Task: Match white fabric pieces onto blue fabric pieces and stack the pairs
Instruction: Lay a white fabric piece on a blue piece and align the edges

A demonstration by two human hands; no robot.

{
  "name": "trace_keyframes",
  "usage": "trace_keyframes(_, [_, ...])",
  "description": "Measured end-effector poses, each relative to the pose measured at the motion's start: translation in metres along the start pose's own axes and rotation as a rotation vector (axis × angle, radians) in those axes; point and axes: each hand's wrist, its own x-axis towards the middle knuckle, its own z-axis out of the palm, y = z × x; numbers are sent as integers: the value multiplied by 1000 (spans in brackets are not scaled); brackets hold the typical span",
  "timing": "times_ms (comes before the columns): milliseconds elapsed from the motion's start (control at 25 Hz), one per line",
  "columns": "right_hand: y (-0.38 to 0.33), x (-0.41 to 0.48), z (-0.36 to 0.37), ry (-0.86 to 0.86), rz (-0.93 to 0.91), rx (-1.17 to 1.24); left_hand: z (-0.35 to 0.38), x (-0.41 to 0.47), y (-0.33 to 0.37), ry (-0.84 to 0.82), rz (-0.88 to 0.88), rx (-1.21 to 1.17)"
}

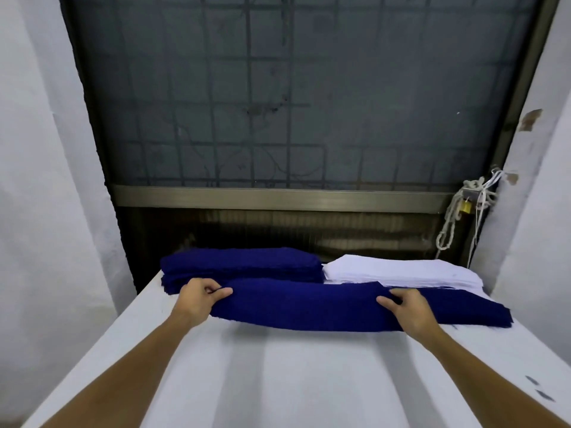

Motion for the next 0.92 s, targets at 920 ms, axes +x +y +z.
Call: trace_keyframes(920, [82,-76,16,180,-38,-338,63,-80,-69,232,-79,322])
